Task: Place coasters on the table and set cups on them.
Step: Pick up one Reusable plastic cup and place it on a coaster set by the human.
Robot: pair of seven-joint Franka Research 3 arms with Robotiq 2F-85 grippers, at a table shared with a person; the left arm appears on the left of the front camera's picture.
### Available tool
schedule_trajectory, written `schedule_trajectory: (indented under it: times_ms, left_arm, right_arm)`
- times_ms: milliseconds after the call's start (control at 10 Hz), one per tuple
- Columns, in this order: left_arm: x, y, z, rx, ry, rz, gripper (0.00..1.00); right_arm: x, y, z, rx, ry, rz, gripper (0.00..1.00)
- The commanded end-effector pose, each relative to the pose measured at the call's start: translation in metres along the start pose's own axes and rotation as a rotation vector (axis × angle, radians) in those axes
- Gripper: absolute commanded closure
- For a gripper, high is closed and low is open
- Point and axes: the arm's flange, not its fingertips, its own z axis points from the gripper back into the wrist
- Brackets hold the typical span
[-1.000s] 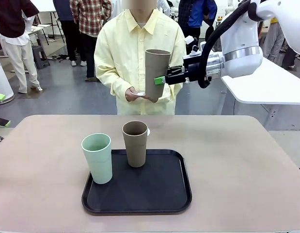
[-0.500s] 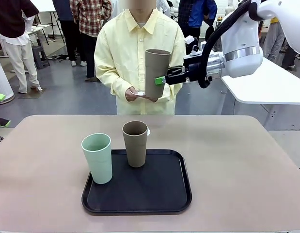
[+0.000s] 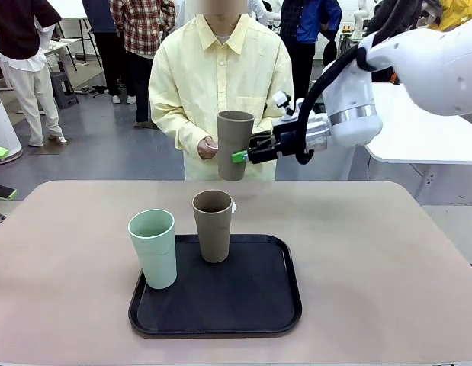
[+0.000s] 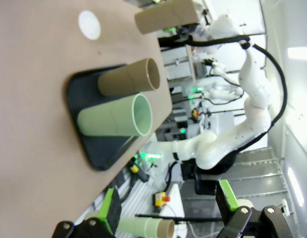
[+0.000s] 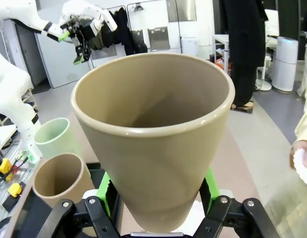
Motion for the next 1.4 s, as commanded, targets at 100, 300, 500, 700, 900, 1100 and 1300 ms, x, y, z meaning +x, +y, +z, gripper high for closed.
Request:
schedule_trajectory:
  times_ms: [100,300,500,700,900,1100,1300]
  left_arm:
    - [0.000,-0.001,0.001,-0.007,-0.003,-0.013,0.00]
    - [0.000,-0.001,0.001,-0.007,-0.003,-0.013,0.00]
    - [0.000,-0.001,0.001,-0.007,-0.003,-0.013,0.00]
    - [0.000,-0.001,0.001,-0.007,-0.003,-0.013,0.00]
    - [0.000,-0.001,0.001,-0.007,-0.003,-0.013,0.00]
    - [0.000,-0.001,0.001,-0.007,-0.003,-0.013,0.00]
    - [0.000,-0.001,0.001,-0.007,-0.003,-0.013,0.00]
  right_arm:
    - [-0.014,-0.023,-0.023,0.018,-0.032,0.033,0.19]
    - [-0.030,-0.032,-0.035,0.029,-0.018,0.028,0.19]
    - [-0.048,-0.049,-0.040,0.048,0.001,0.019,0.19]
    - [-0.055,-0.056,-0.043,0.040,-0.011,0.004,0.19]
    - [-0.059,-0.046,-0.040,0.034,-0.011,-0.009,0.19]
    - [-0.059,-0.046,-0.040,0.034,-0.011,-0.009,0.19]
    - [-0.061,-0.049,-0.040,0.034,-0.013,-0.009,0.19]
